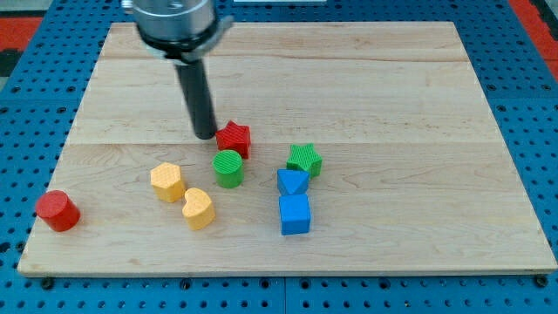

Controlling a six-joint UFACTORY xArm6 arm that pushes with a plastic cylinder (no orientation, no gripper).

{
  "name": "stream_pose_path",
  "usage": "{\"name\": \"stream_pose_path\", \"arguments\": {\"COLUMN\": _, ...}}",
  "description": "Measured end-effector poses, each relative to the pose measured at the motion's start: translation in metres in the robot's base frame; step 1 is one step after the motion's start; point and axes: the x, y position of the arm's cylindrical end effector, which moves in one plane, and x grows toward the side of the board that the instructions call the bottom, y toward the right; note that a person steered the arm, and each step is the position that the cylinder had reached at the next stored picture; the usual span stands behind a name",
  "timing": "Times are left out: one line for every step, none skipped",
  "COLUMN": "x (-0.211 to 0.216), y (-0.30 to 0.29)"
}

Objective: Move the green circletowards the bottom center

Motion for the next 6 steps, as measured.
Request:
{"name": "stream_pose_path", "arguments": {"x": 0.005, "y": 0.022}}
{"name": "stream_pose_path", "arguments": {"x": -0.008, "y": 0.007}}
{"name": "stream_pose_path", "arguments": {"x": 0.022, "y": -0.007}}
{"name": "stream_pose_path", "arguments": {"x": 0.05, "y": 0.006}}
{"name": "stream_pose_path", "arguments": {"x": 0.057, "y": 0.027}}
{"name": "stream_pose_path", "arguments": {"x": 0.03, "y": 0.002}}
